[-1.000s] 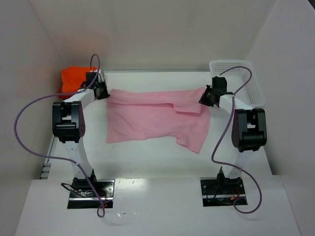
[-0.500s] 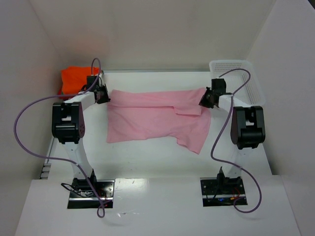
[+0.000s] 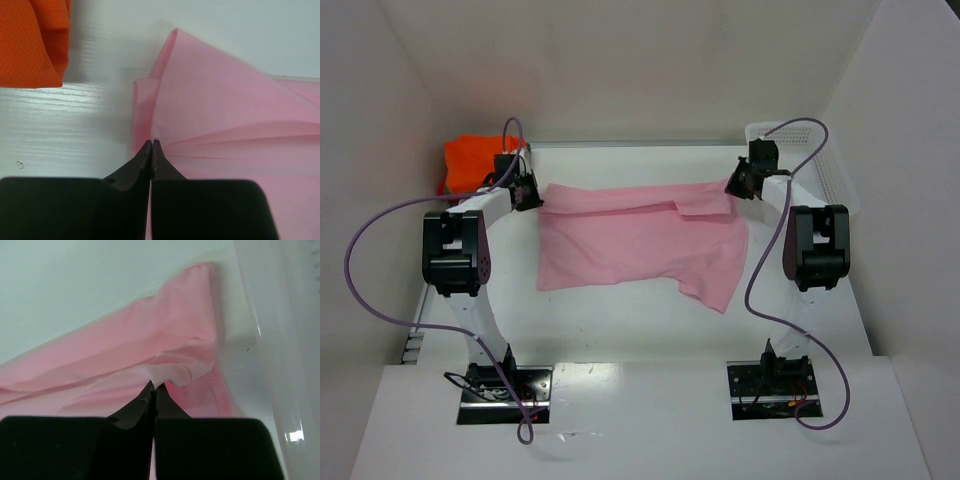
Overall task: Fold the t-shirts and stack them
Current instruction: Fold the flattened tshirt in 1/3 of the way
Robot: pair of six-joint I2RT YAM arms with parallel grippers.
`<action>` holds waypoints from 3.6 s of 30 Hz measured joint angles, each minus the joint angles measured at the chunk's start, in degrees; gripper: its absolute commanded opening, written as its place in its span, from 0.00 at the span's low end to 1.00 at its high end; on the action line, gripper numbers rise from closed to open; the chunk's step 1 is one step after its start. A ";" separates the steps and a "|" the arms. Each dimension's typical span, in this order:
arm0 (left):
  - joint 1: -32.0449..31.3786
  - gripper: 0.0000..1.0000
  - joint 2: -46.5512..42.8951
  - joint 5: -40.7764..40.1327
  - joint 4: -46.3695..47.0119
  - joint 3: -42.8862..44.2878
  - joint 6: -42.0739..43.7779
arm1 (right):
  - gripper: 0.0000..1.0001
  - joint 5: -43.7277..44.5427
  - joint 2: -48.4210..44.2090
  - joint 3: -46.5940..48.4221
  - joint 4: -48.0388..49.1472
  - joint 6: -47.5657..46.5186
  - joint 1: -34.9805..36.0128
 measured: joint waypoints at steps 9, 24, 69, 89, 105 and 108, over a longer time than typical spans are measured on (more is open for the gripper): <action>-0.07 0.00 0.04 0.00 -1.81 3.78 0.13 | 0.00 0.11 3.41 8.94 -2.80 -1.11 -0.11; -0.07 0.00 8.04 -0.90 -3.30 22.34 0.24 | 0.00 -2.54 10.03 23.63 -3.76 -1.73 -0.28; 0.04 0.00 23.71 -0.57 -7.76 36.24 1.20 | 0.00 -4.50 27.76 37.70 -9.05 -4.61 -0.35; 0.09 0.00 13.40 1.33 -5.70 21.62 1.81 | 0.00 -3.65 11.91 20.00 -6.19 -4.52 -0.50; 0.09 0.00 13.38 2.01 -5.53 18.99 1.81 | 0.08 -1.44 11.39 11.41 -5.64 -3.89 -0.50; 0.09 0.00 13.38 2.19 -5.40 18.29 1.81 | 0.10 -0.55 11.37 11.41 -5.64 -3.76 -0.50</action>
